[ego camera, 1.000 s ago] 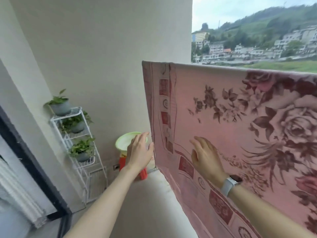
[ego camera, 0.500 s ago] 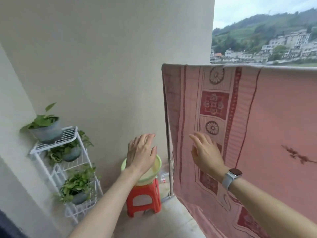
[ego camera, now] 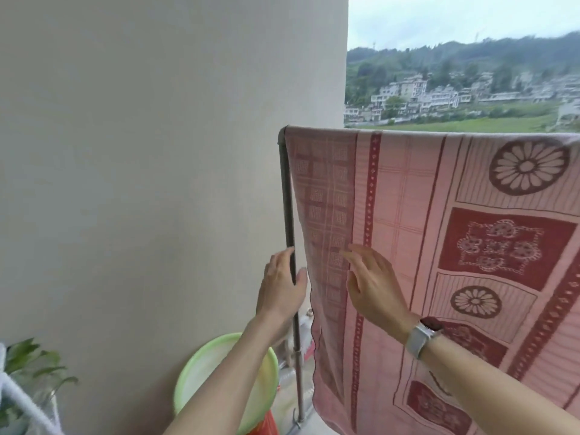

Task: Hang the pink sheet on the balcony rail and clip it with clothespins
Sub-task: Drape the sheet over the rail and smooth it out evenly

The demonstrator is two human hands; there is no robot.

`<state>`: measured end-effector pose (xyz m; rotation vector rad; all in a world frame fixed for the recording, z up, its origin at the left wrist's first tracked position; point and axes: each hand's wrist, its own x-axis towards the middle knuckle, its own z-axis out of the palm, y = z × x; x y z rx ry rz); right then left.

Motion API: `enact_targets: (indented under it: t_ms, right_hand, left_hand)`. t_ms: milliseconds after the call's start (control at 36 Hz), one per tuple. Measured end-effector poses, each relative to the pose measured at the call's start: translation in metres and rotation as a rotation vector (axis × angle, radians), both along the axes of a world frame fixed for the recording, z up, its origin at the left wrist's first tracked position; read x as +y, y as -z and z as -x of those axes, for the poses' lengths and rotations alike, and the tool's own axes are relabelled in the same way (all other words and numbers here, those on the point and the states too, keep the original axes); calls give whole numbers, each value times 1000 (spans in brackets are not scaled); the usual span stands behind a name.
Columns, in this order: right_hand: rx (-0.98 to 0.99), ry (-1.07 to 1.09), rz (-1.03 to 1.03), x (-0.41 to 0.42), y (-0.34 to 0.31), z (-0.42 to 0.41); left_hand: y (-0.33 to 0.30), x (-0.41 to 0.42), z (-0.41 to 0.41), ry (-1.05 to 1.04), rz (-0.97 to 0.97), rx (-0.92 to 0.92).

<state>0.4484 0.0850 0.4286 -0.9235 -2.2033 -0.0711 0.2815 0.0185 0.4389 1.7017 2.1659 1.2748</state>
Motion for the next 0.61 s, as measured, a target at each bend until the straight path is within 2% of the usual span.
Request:
enact_targets:
  t_ms: [194, 306, 500, 611]
  right_hand:
    - [96, 97, -95, 67, -18, 37]
    - [95, 142, -113, 88, -27, 59]
    - [94, 199, -117, 102, -33, 74]
    - [89, 230, -152, 107, -37, 79]
  left_hand:
    - [-34, 110, 50, 115, -70, -242]
    - [-53, 165, 73, 270, -121, -310]
    - [-67, 211, 76, 311, -263, -559]
    - [-65, 216, 82, 320, -350, -639]
